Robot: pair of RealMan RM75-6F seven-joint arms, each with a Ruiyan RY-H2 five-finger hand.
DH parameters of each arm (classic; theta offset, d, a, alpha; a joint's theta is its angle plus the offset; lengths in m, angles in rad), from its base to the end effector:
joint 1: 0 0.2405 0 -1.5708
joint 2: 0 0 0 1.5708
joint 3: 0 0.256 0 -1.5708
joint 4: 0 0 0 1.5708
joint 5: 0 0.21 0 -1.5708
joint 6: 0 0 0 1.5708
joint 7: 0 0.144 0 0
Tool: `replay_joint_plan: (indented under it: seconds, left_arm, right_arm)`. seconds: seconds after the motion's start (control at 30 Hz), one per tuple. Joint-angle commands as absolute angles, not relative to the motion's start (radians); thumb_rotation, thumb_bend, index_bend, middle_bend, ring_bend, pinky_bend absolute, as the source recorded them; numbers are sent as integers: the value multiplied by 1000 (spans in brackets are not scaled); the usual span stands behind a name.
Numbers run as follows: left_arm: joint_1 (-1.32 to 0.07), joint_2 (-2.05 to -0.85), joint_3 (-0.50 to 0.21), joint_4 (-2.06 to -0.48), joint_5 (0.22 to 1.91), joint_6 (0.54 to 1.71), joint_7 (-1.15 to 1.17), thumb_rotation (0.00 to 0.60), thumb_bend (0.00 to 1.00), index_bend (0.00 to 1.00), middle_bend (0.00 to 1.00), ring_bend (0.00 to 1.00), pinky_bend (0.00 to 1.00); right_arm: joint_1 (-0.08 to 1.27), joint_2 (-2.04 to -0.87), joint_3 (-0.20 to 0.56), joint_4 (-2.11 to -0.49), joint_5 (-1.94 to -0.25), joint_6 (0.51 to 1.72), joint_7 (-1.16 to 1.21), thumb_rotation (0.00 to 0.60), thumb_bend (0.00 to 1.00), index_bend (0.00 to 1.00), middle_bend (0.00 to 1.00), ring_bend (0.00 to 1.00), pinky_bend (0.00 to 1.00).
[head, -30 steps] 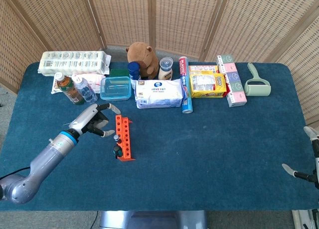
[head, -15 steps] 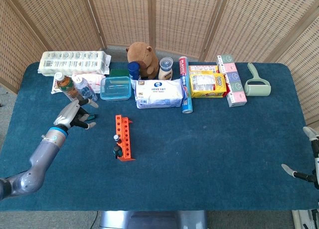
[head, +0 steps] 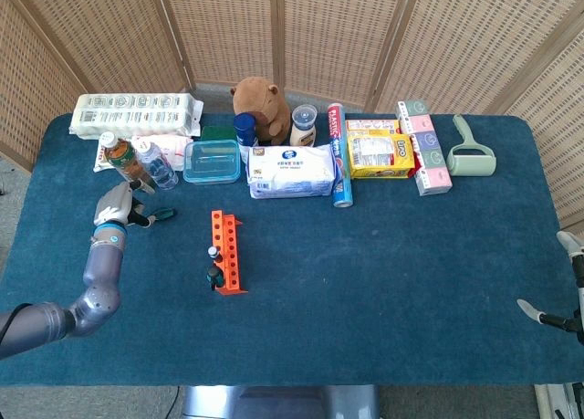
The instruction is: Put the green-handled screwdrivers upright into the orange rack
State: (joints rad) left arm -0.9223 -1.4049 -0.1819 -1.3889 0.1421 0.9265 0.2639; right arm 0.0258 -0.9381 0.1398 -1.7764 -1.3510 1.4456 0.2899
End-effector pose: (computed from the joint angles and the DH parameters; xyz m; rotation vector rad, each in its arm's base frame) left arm -0.2257 0.4055 0.0502 -1.1133 -1.5381 -0.6879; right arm -0.3119 -0.1782 0.2148 1.0938 -1.1392 1.0586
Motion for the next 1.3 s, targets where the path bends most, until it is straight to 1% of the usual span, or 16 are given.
replay_joint_plan:
  seconds: [0.03,0.23,0.57,0.9,1.3]
  left_arm:
    - [-929,-1437,-191,-1350,102,913,305,600,288,345,962,970,995]
    - [-928,-1481,-203,-1283,58,901,366,600,296,344,962,971,995]
    - [-915,-1535,-237,-1226,97,894,394,600,304,344,962,970,995]
    - [-912,-1574,-257,-1189,95,894,441,600,308,345,962,970,995]
    - [-916,-1635,-289,-1129,82,895,500,600,337,344,962,970,995]
  right_arm:
    - [26,-938,140,-1776,-1350,1444,291,600,85,60,60,11,0]
    - [27,-938,140,-1775,-1351,1442,293,600,85,59,61,11,0]
    - [24,-936,142,-1775,-1348,1447,295,600,85,59,60,12,0]
    - [24,-935,143,-1772,-1346,1447,302,600,86,59,61,13,0]
    - [20,-931,146,-1768,-1343,1451,315,600,86,59,61,13,0]
